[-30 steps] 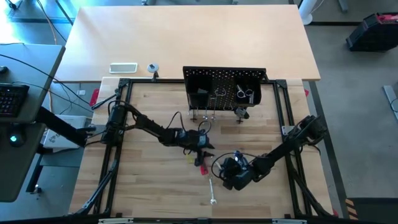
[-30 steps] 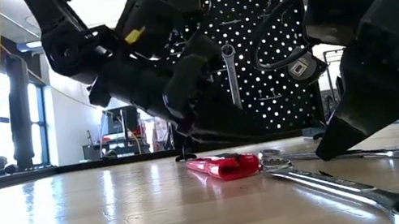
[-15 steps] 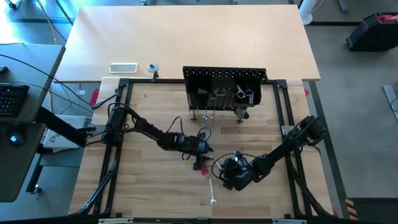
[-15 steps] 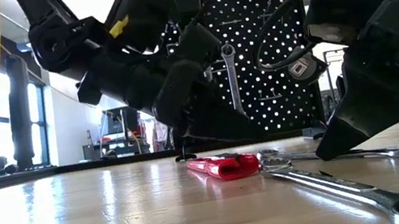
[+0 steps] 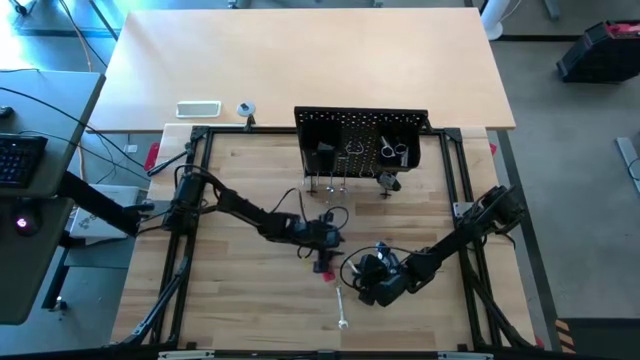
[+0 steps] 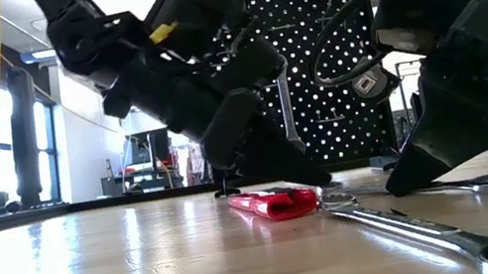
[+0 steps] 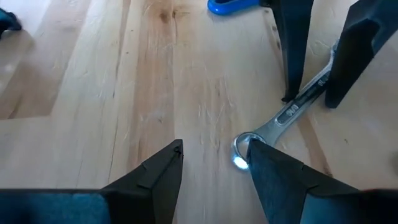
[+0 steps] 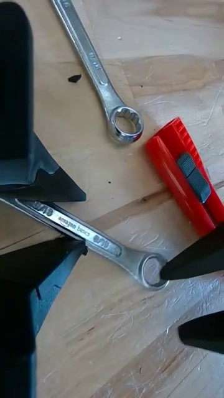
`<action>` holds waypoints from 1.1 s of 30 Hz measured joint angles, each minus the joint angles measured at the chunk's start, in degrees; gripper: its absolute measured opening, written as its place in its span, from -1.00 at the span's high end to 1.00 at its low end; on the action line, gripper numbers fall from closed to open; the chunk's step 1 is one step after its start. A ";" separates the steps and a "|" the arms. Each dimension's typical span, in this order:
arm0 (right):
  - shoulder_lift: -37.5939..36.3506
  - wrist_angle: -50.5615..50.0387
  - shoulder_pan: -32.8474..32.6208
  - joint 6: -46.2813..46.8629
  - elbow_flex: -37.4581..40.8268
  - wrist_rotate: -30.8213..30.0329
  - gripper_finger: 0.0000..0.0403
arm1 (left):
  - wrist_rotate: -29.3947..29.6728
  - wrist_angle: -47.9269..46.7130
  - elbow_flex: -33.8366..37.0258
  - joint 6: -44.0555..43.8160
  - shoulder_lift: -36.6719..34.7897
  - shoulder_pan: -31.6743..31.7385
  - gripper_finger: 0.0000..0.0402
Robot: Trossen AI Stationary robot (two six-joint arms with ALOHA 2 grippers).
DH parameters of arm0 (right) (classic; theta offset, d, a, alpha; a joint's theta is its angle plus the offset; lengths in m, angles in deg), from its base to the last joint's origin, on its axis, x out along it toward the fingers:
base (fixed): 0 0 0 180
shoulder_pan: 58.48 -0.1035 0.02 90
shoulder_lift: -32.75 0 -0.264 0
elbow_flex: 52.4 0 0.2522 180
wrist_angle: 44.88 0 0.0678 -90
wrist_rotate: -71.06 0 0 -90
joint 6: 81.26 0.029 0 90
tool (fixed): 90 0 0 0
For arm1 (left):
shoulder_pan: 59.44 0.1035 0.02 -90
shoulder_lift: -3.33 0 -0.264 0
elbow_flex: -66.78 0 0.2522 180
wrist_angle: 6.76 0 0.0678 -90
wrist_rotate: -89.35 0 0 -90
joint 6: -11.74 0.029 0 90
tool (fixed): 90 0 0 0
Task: Hang tools onto peg board
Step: Hang the wrench on the peg board
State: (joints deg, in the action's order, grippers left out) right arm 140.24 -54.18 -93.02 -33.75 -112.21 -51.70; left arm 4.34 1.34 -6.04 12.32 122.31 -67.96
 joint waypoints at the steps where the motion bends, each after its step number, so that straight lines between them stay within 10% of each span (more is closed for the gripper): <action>1: -0.11 -0.02 0.00 -0.15 0.02 0.07 0.51 | 0.00 -1.02 -0.99 0.08 0.56 -0.08 0.14; 33: -3.85 -5.79 0.26 8.98 -0.24 9.20 0.15 | -0.90 -5.34 -5.00 -2.43 4.49 -0.04 0.23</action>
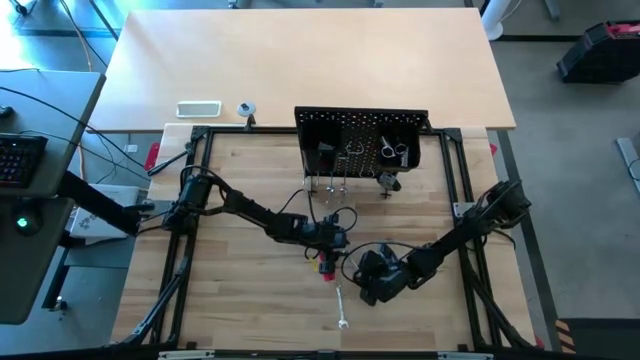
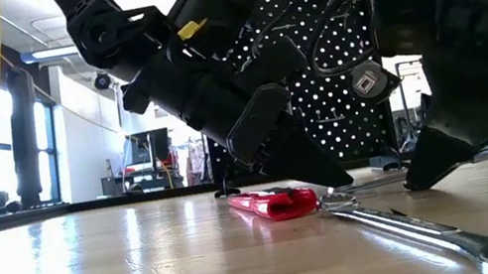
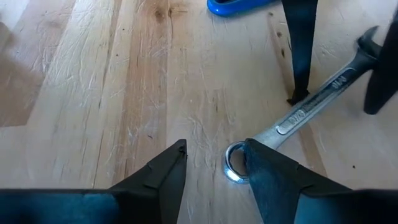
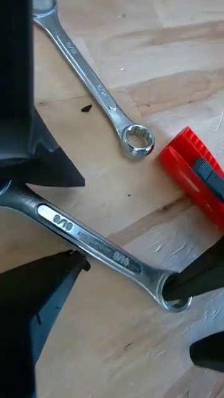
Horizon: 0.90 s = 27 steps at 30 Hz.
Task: Hang tools onto peg board
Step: Hang the wrench on the peg board
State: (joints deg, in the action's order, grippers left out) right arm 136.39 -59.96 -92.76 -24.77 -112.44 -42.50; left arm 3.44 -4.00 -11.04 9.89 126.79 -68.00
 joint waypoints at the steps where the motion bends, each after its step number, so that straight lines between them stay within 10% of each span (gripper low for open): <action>1: 0.00 -0.05 0.02 0.00 0.02 0.07 0.21 | 0.00 0.06 0.00 -0.02 0.00 0.00 0.24; 9: -0.11 -1.25 0.02 -1.28 0.28 0.27 0.91 | -1.38 -0.73 0.20 0.08 -0.24 -0.24 0.28; 27: -0.51 -0.14 -1.21 -3.21 0.13 -3.12 0.99 | -1.08 -6.71 0.51 3.07 -8.51 -0.23 0.28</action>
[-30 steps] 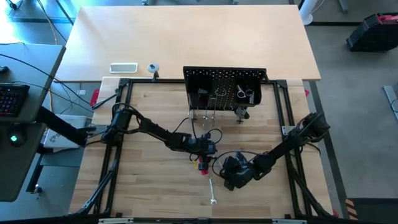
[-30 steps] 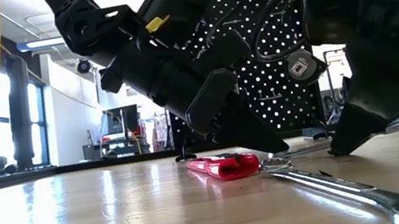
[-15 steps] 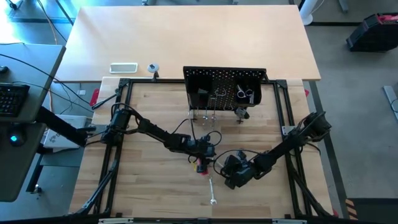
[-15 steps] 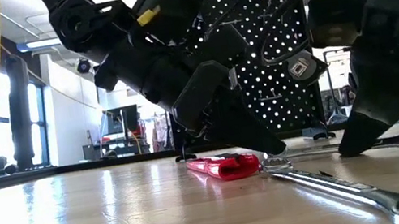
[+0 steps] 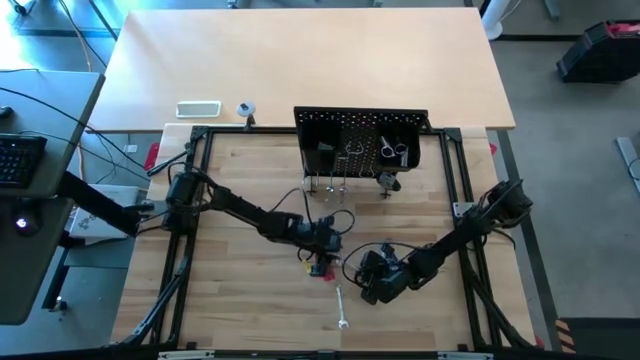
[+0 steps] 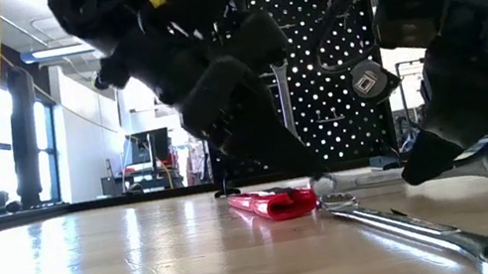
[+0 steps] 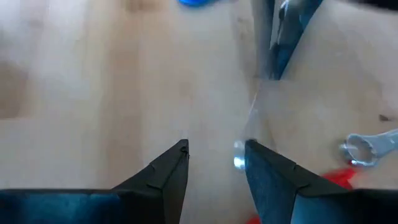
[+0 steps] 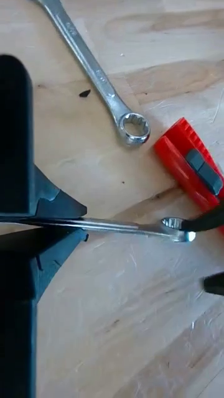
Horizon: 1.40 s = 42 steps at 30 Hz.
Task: Hang tools onto peg board
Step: Hang the wrench on the peg board
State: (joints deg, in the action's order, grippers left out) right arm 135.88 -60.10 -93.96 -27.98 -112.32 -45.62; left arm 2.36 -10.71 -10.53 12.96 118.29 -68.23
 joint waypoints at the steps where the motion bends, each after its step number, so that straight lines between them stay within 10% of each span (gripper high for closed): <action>1: -0.44 0.11 -0.25 -1.01 0.01 1.27 1.00 | 2.01 -0.79 0.00 0.48 -1.00 0.11 0.28; 28: -9.18 7.74 -4.84 -13.61 0.13 -16.61 1.00 | -2.38 -3.98 10.52 1.95 -28.89 -0.91 0.28; 42: -17.32 39.65 -4.21 -58.89 0.04 -28.00 1.00 | 1.52 44.85 29.03 3.65 -36.29 -3.85 0.28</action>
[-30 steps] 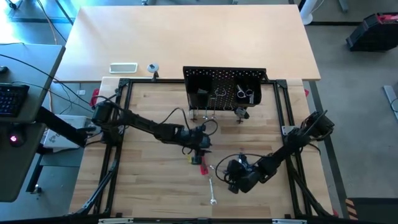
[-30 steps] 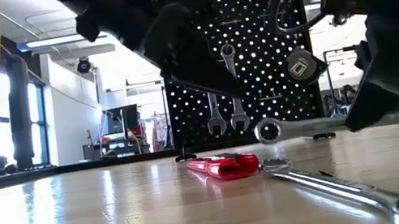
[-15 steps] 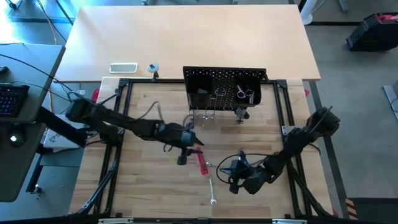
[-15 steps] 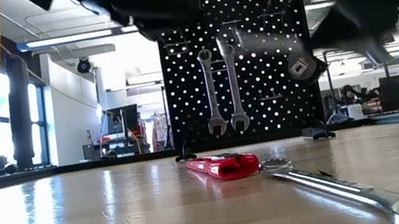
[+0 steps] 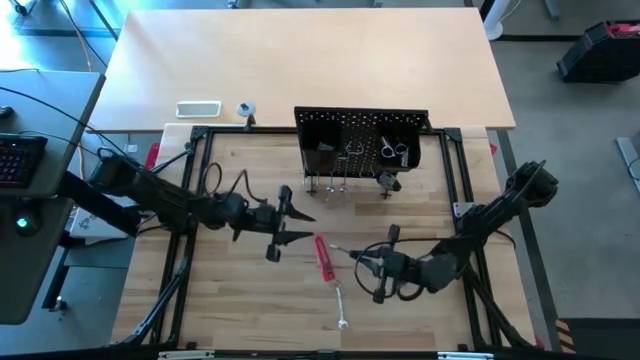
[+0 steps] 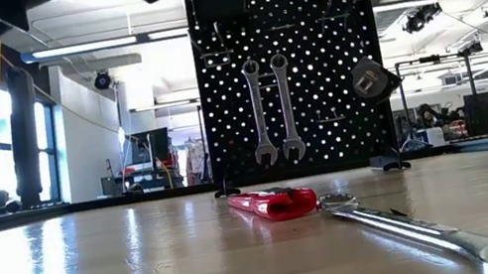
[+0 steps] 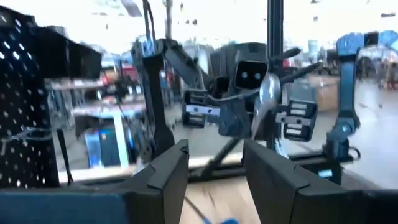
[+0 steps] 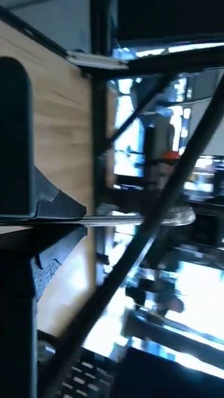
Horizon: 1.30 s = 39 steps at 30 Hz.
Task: Hang tools onto peg board
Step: Hang the wrench on the peg board
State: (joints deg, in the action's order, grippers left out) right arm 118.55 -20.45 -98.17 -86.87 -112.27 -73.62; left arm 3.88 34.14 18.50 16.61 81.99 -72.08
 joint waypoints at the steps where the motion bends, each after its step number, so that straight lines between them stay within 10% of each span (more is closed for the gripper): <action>1: 0.02 2.55 0.30 -2.63 0.00 0.11 1.00 | 0.36 2.79 0.72 0.32 0.74 -0.33 0.28; 17: 0.04 10.23 7.47 -6.28 0.00 10.31 1.00 | 8.44 29.91 -4.88 9.18 19.31 -4.43 0.28; 39: 0.07 9.96 8.21 -6.42 0.00 12.89 1.00 | 0.46 22.89 -14.18 0.73 22.85 -1.57 0.37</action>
State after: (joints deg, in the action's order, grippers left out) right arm 118.62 -10.49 -89.96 -93.28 -112.27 -60.73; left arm 4.34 57.03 4.33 17.35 104.85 -73.65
